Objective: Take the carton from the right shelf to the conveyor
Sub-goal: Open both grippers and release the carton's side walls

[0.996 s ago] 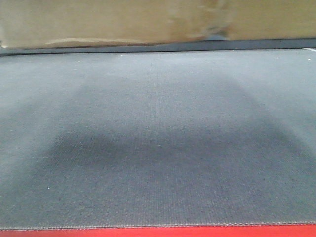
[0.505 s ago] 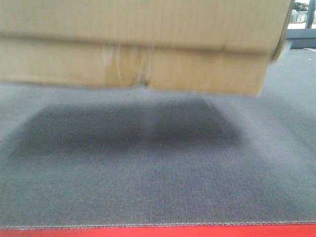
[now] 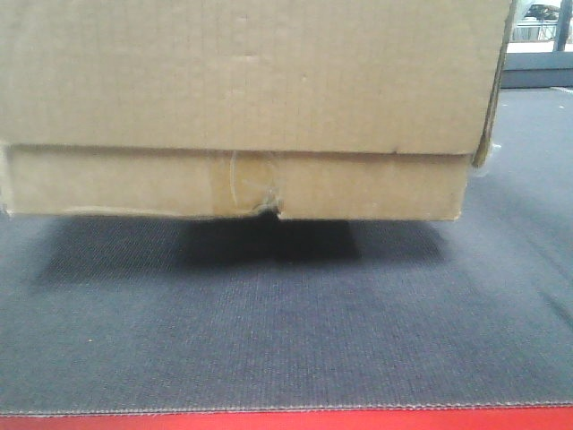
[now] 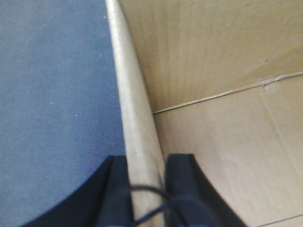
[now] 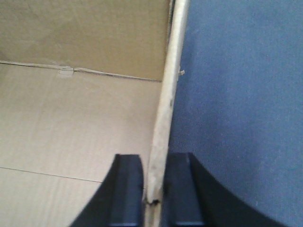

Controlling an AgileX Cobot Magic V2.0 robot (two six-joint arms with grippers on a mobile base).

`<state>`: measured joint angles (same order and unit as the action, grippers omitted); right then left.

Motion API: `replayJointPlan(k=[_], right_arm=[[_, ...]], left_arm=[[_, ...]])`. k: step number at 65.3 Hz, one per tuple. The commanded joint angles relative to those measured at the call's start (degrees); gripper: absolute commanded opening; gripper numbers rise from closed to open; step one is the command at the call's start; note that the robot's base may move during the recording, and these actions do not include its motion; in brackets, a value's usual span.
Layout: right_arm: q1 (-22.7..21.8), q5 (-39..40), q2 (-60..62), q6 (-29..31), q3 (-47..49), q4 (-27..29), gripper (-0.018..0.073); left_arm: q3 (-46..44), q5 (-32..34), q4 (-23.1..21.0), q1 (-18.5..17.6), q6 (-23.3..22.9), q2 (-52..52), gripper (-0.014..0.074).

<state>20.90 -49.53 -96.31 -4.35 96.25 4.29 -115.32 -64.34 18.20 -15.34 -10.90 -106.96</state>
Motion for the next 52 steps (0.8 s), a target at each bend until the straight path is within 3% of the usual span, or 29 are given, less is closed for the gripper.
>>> replayJointPlan(k=[1,7,9,25,30,33,45,52], right_arm=[[-0.4,1.4,0.7,0.3,0.3,-0.8,0.0303],[-0.6,0.6,1.4,0.3,0.3,-0.8,0.0583],[-0.7,0.4,1.7,0.3,0.3,-0.8,0.0573],[-3.5,0.3,8.4,0.3,0.3,-0.8,0.0554],[-5.3,-1.1,10.8,0.3,0.3,-0.8,0.0484],[-6.7,-2.9,12.5,0.3,0.3,-0.8,0.0397],[-11.8,-5.7,18.9,0.4,-4.1,-0.8,-0.0097],[-13.1,-2.2,23.4,0.9,-11.6,-1.3,-0.006]], left_arm=[[-0.3,0.9,0.9,0.2,0.4,0.9,0.0328],[-0.3,0.9,-0.2,0.2,0.4,1.9,0.0585],[-0.3,0.9,-0.3,0.2,0.4,2.4,0.0629],[-0.3,-0.1,-1.5,0.2,0.6,9.4,0.0455],[-0.3,-0.7,-1.7,0.2,1.8,12.7,0.0364],[-0.3,-1.0,-1.8,0.2,2.3,14.9,0.0299],[0.6,-1.6,-2.1,0.3,4.5,21.9,-0.0038],[4.7,-0.4,-1.1,1.2,4.8,25.3,-0.0005]])
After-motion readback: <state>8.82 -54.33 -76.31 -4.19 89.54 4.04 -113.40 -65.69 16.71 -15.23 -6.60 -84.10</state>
